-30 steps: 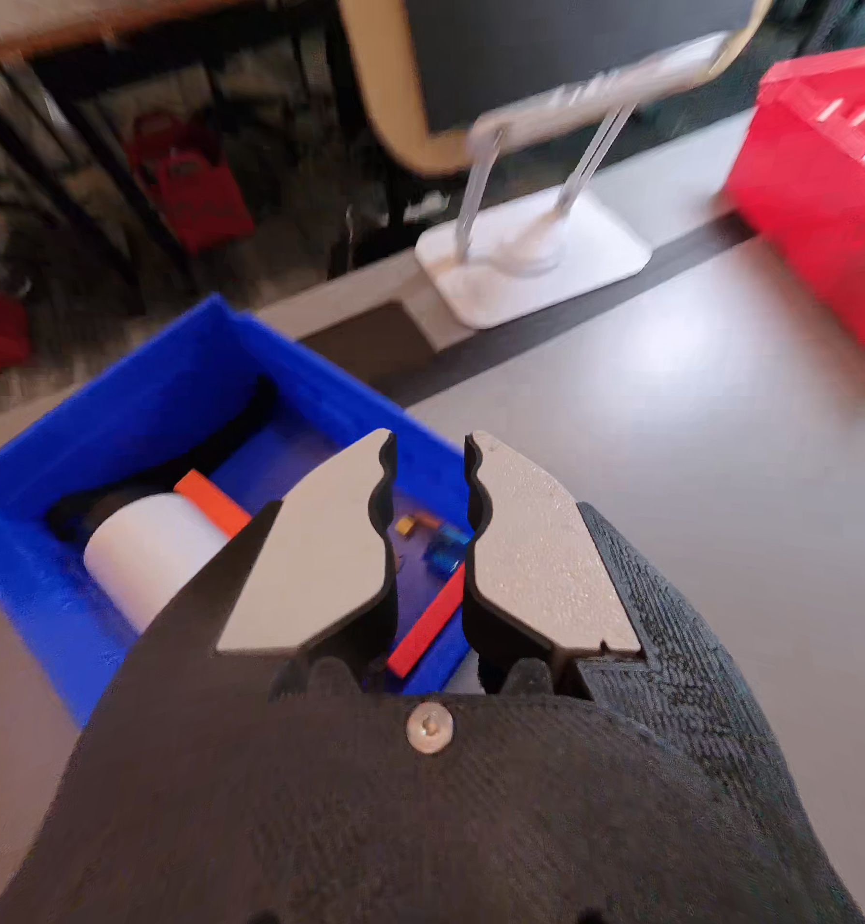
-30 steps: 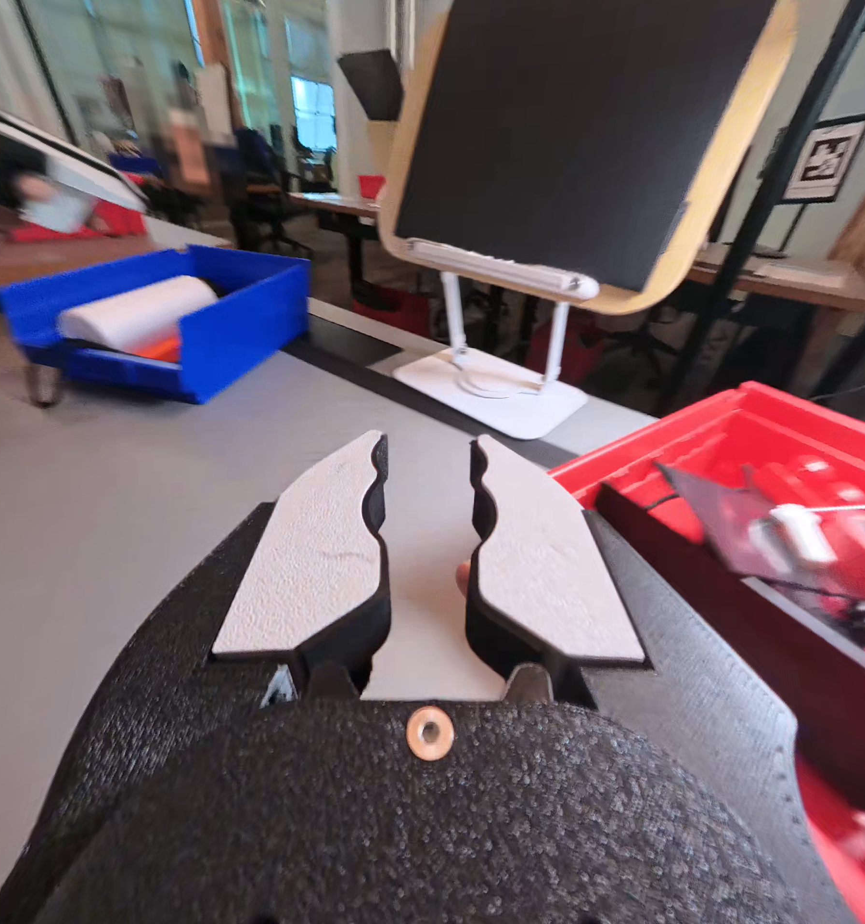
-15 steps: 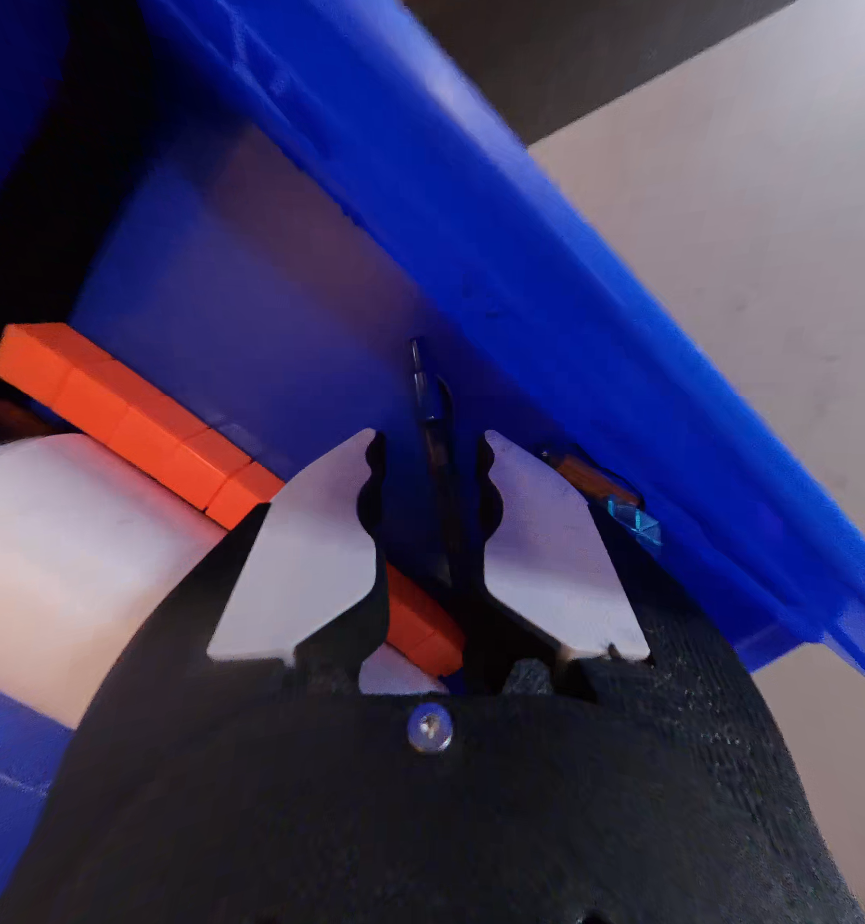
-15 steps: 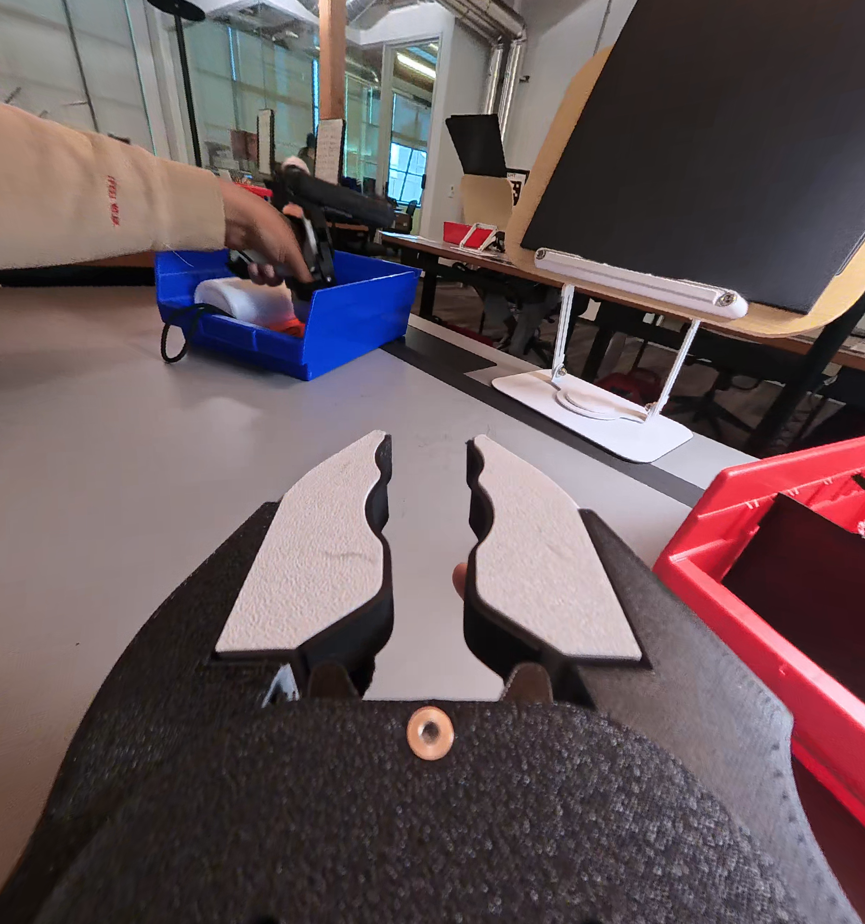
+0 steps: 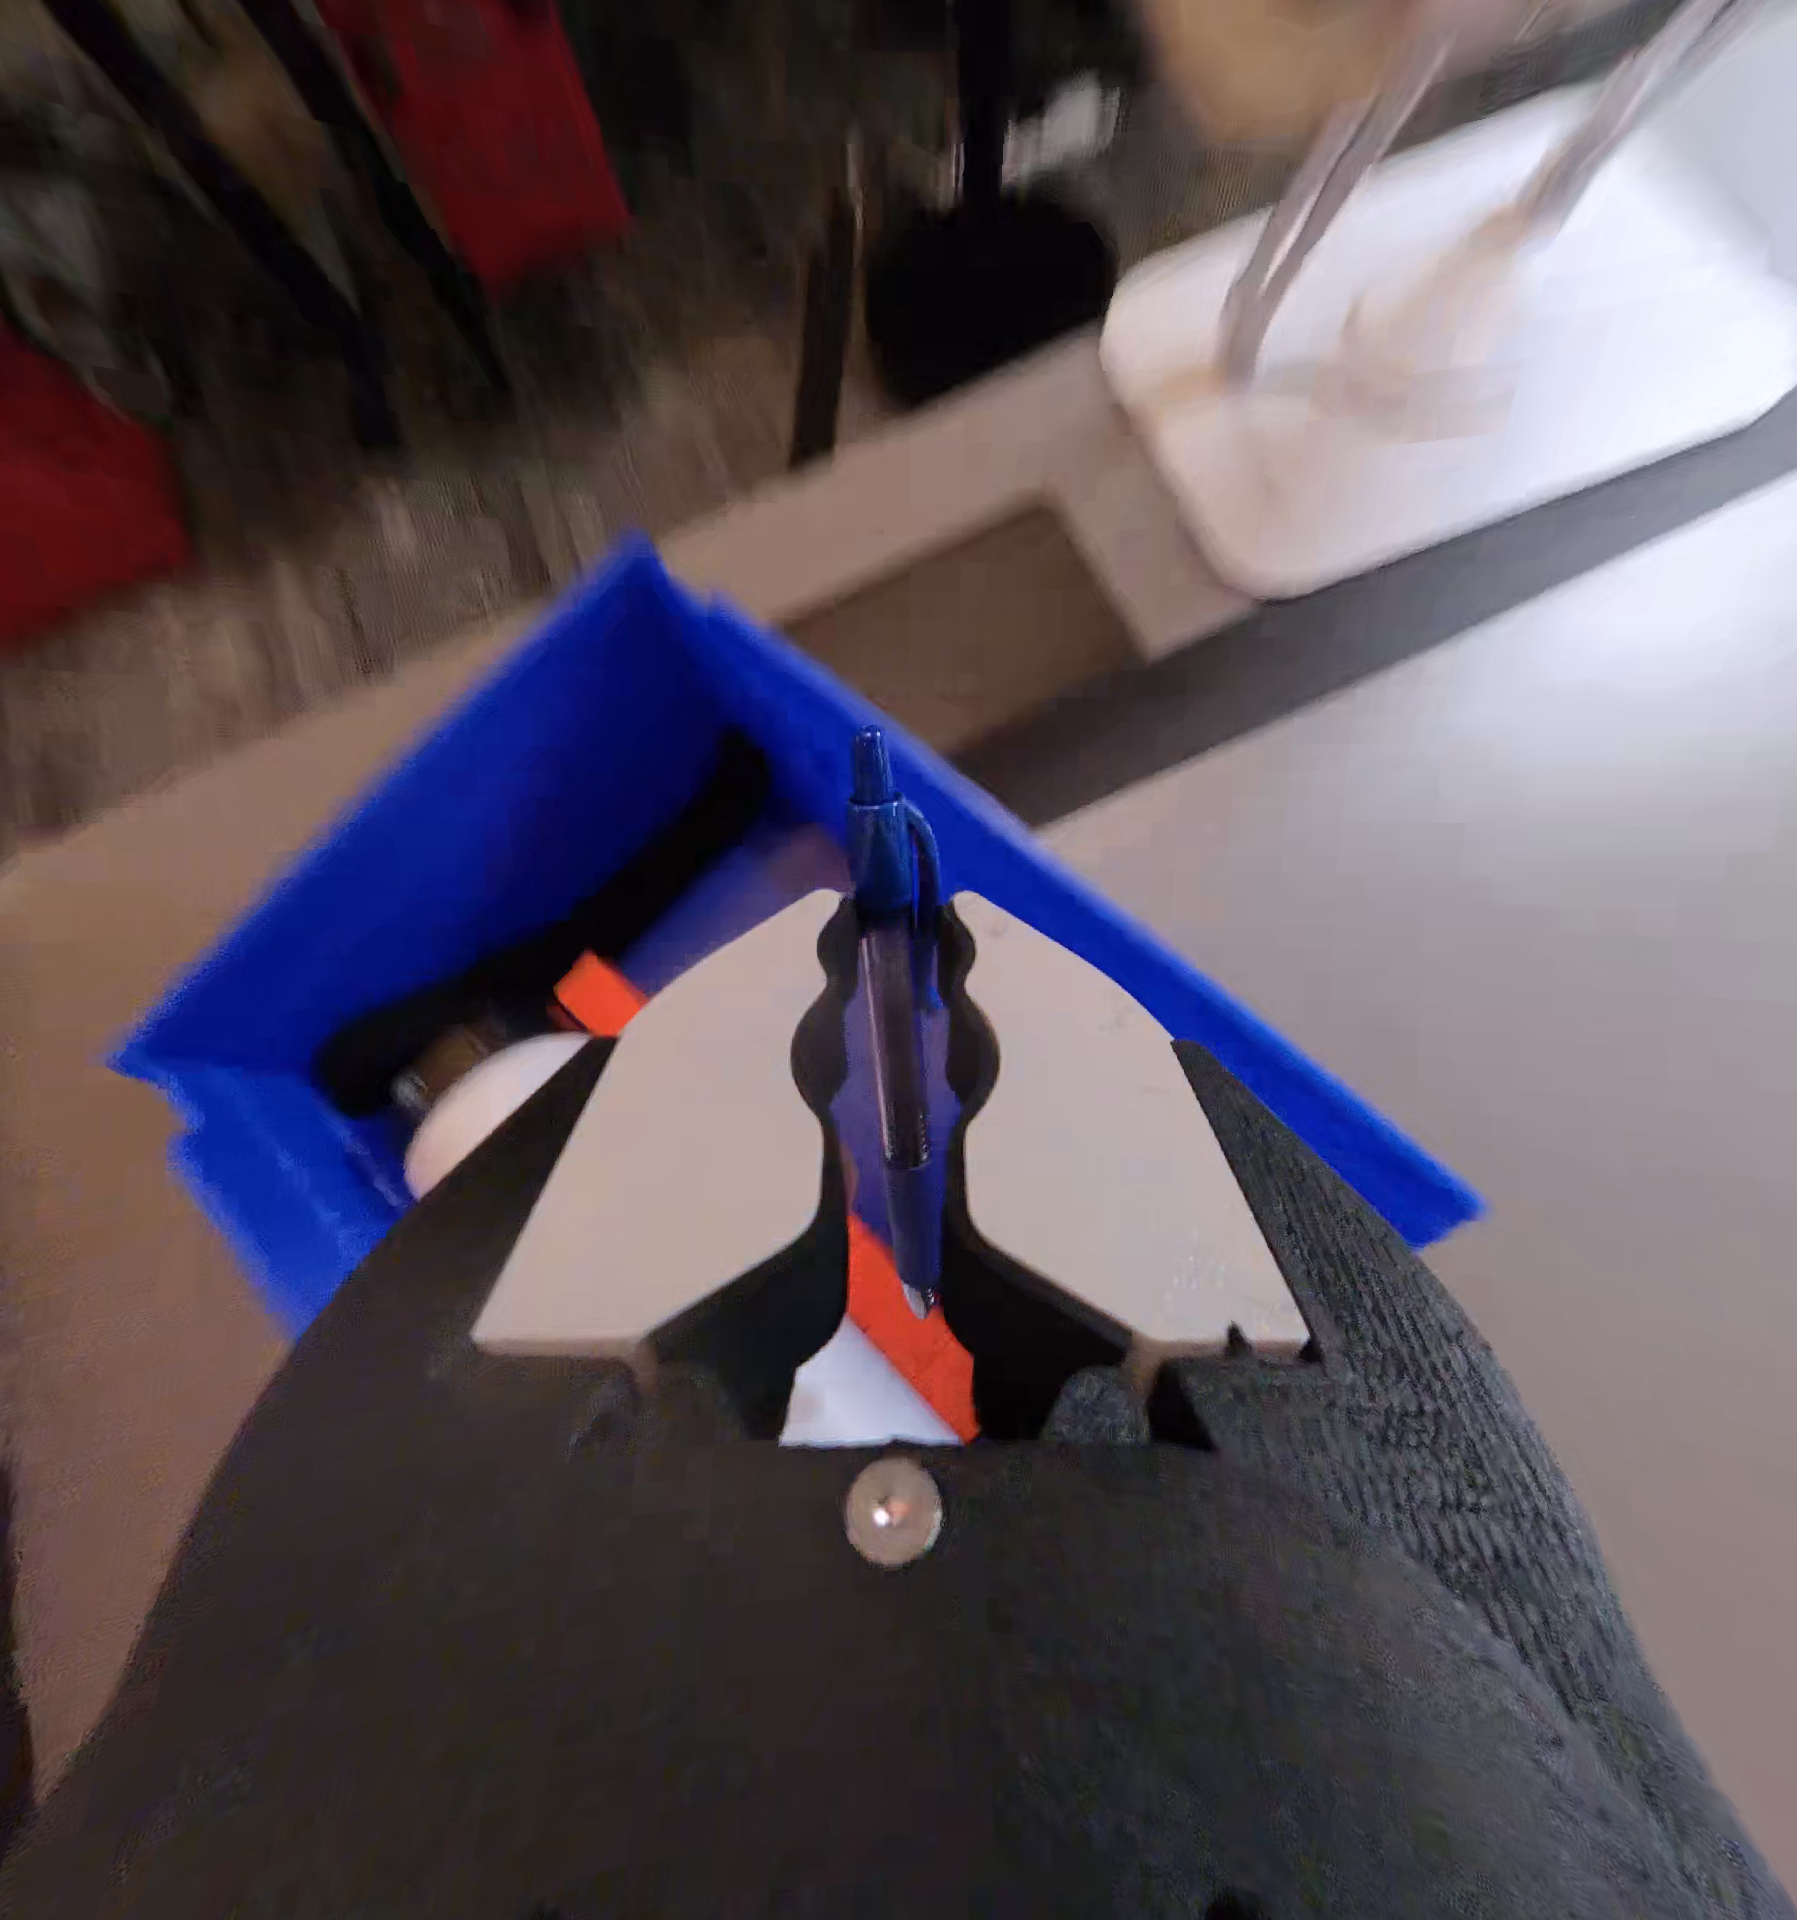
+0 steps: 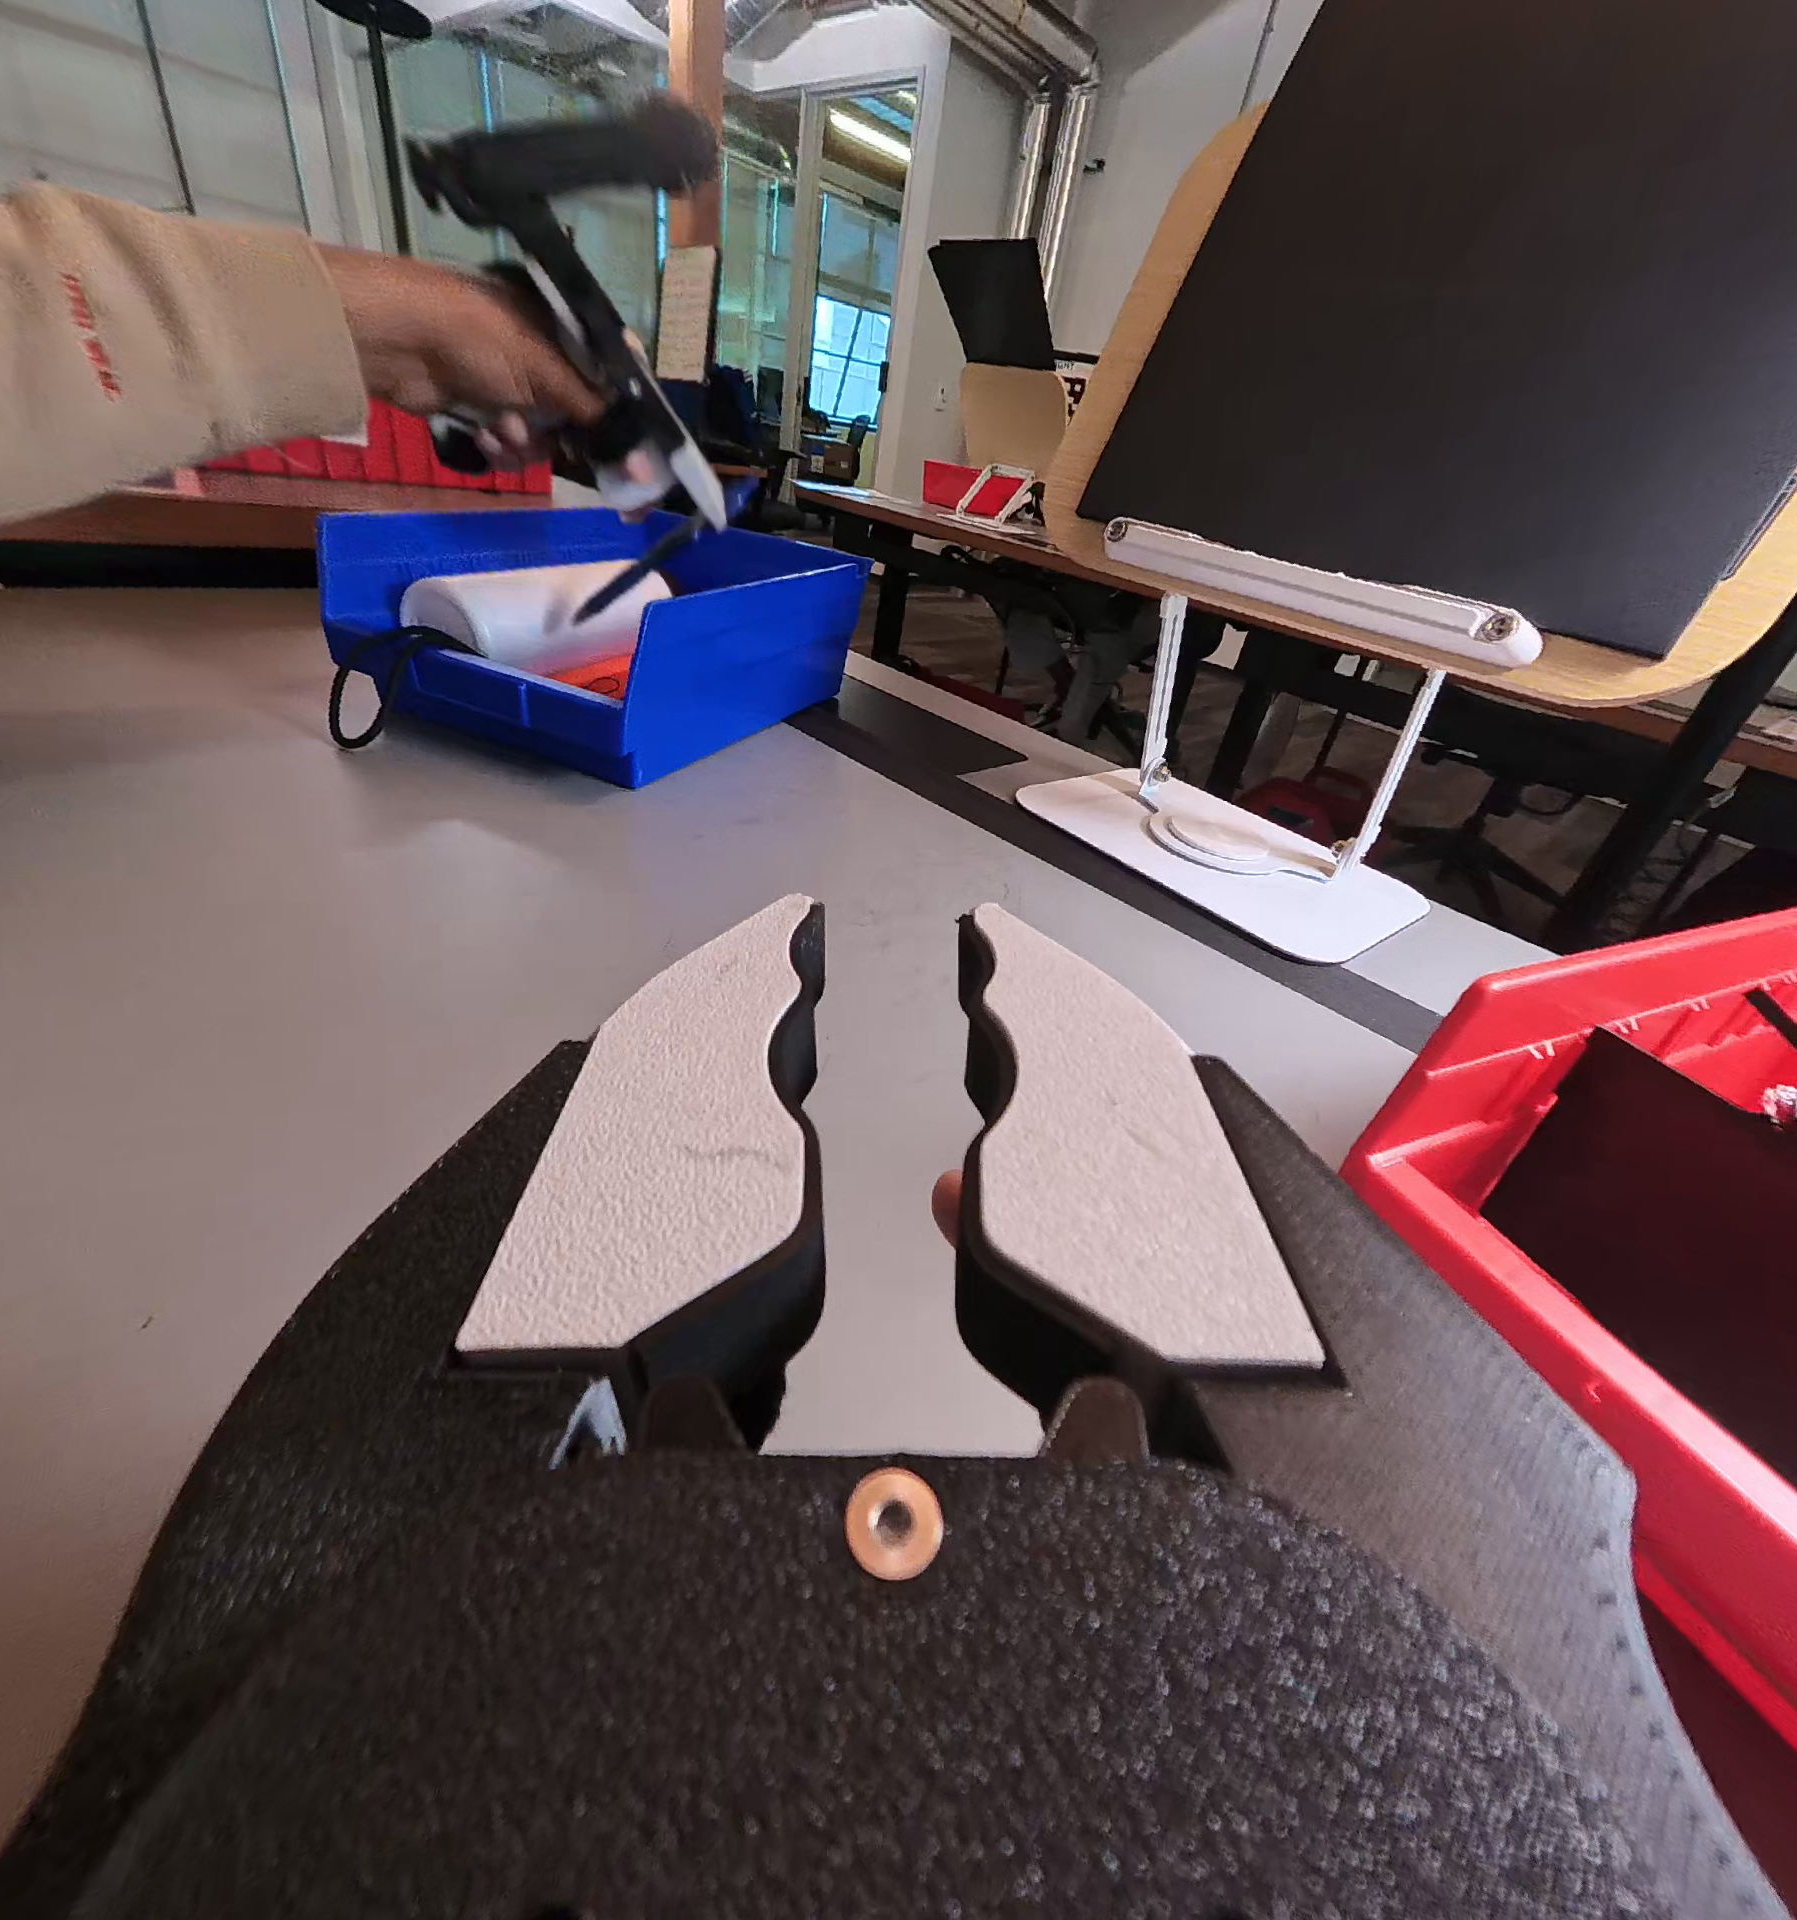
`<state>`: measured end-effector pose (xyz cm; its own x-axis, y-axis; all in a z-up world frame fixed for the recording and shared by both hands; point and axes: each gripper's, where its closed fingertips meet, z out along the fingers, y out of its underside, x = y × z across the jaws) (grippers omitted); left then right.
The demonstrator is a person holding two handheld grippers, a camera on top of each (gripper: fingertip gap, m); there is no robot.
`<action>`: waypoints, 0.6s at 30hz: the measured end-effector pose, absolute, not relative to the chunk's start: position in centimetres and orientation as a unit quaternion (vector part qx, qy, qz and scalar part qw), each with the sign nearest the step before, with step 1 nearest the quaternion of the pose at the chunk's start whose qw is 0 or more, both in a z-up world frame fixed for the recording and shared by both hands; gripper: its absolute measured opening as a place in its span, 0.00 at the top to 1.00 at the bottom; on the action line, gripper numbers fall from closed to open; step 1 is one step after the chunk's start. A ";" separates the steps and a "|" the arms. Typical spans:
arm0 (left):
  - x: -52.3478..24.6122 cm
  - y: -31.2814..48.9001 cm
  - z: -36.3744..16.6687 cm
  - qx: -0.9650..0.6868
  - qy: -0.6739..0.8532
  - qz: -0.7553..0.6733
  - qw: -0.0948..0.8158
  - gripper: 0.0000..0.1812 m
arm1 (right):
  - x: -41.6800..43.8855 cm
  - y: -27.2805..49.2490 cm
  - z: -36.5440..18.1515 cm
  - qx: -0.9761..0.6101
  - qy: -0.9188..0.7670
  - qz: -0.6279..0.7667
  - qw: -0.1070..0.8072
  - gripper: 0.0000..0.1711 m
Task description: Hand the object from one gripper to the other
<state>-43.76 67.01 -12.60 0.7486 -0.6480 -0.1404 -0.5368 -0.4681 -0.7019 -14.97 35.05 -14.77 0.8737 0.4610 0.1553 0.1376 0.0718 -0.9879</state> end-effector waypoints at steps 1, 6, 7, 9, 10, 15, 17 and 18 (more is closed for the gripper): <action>-43.2 66.1 -9.7 -0.831 0.350 -0.092 0.424 0.92 | -15.0 35.2 -14.6 -0.671 -0.222 0.117 0.698 0.86; -36.4 54.7 0.8 -0.676 0.401 -0.328 0.524 0.92 | -16.7 36.2 -11.7 -0.655 -0.233 0.127 0.707 0.85; -34.7 51.7 2.3 -0.630 0.411 -0.392 0.530 0.92 | -17.7 36.4 -10.5 -0.648 -0.239 0.139 0.710 0.85; -32.0 46.6 4.4 -0.546 0.405 -0.503 0.534 0.92 | -20.0 36.8 -7.4 -0.623 -0.248 0.171 0.722 0.84; -30.9 44.4 5.3 -0.507 0.393 -0.551 0.534 0.92 | -21.4 37.1 -5.7 -0.610 -0.256 0.186 0.727 0.83; -27.6 38.5 7.3 -0.389 0.333 -0.669 0.539 0.92 | -25.9 38.4 1.6 -0.571 -0.266 0.231 0.741 0.77; -27.5 38.0 7.2 -0.383 0.322 -0.677 0.539 0.92 | -26.8 38.2 2.0 -0.574 -0.294 0.227 0.730 0.93; -27.5 37.9 6.8 -0.385 0.329 -0.677 0.535 0.92 | -26.9 37.9 1.7 -0.572 -0.312 0.218 0.727 0.93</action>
